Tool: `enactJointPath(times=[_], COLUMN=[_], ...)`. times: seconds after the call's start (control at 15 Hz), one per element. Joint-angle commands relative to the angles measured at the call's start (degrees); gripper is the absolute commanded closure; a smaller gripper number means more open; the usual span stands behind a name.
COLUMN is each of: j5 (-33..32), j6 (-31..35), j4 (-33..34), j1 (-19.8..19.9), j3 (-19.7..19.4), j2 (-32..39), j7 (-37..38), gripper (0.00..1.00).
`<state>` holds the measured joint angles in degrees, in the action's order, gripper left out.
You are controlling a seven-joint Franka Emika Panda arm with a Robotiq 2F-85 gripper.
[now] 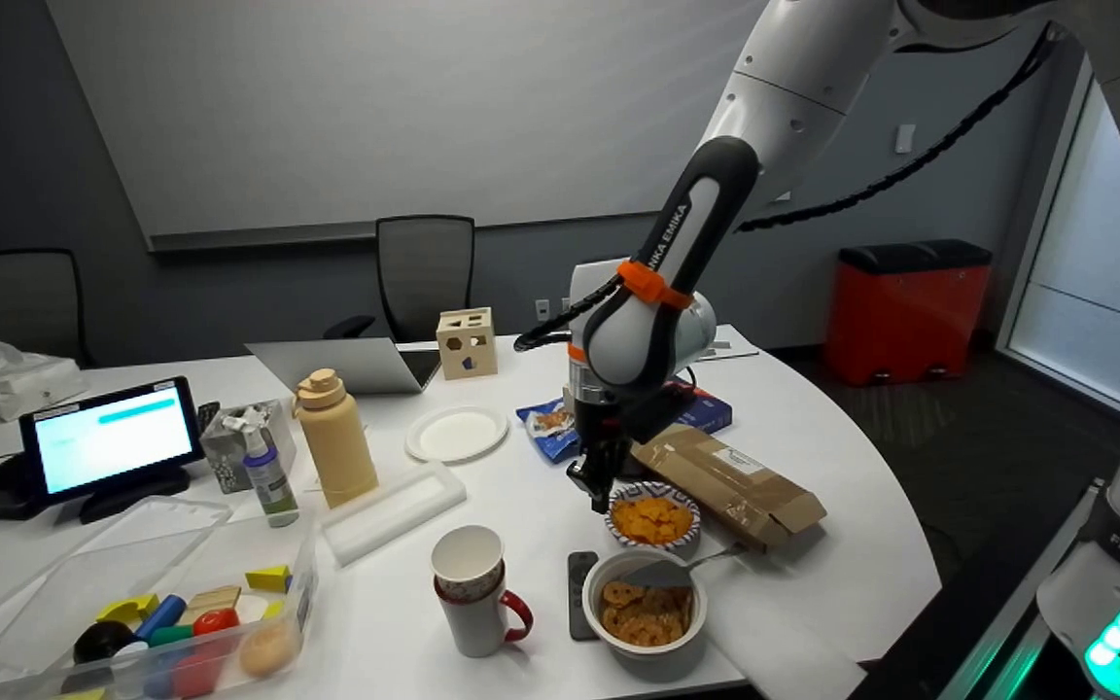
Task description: Press one button on the black remote control.
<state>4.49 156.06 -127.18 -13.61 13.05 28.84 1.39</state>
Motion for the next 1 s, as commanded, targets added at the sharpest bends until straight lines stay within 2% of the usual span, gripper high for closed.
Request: enactJointPath(times=[0.0,0.2,0.67,0.93], j5=[-0.16,0.17,-3.66,-3.77], j6=[0.00,0.91,5.03,8.20], j4=[0.33,0.38,1.68,2.90], j1=[-0.05,0.02,-3.55,-4.68], j3=[0.35,1.04,-2.72,-3.41], j2=[1.12,2.10,6.10,8.91], j7=[-0.18,-0.47,1.42,1.80], gripper=[1.00,1.00,1.00,1.00])
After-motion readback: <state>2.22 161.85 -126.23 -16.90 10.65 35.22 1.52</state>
